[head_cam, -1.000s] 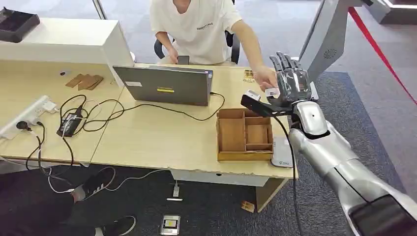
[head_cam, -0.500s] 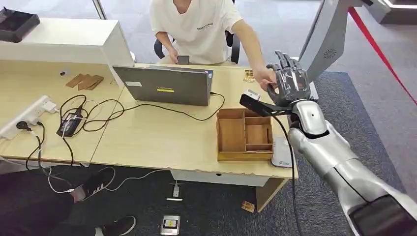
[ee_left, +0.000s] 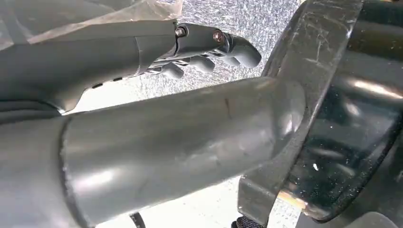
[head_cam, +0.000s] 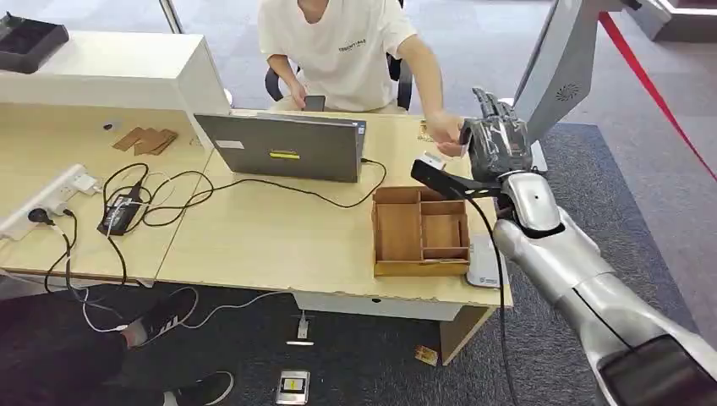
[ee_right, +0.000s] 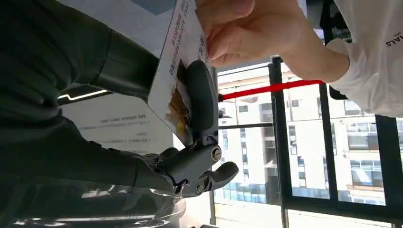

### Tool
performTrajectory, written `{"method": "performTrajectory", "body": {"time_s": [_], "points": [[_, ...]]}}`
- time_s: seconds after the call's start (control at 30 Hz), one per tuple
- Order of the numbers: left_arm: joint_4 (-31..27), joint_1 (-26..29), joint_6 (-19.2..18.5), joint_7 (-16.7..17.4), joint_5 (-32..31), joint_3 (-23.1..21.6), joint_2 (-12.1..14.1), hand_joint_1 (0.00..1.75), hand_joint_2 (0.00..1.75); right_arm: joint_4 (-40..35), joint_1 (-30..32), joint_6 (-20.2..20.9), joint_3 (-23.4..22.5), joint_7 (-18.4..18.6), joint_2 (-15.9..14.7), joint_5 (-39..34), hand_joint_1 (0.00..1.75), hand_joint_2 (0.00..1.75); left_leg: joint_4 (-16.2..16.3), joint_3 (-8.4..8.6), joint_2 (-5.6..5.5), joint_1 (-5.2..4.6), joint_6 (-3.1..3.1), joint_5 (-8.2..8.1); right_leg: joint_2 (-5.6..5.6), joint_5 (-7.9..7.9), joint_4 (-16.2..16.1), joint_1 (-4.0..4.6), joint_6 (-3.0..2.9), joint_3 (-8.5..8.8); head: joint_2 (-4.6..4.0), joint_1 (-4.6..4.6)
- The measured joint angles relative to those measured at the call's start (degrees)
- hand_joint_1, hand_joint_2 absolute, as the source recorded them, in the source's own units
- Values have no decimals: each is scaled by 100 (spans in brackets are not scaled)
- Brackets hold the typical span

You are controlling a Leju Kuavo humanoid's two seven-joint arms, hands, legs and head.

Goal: Pass the card to the sensor for recognition and then transmit it.

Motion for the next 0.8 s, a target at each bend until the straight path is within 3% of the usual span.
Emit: {"method": "performTrajectory", "body": {"time_s": [0.57, 0.8], "points": [[0, 1, 0, -7, 17, 0, 2, 0, 0, -17, 3, 4, 0, 0, -15, -142, 175, 175, 0, 0, 0, 0, 0, 0, 0, 0, -1, 0, 0, -1, 0, 0], [0, 60, 105, -46, 109, 0, 2, 0, 0, -295, 189, -4, -13, 55, -308, -512, 175, 175, 1, 0, -1, 0, 1, -1, 0, -1, -5, 0, 0, -1, 0, 0]]}}
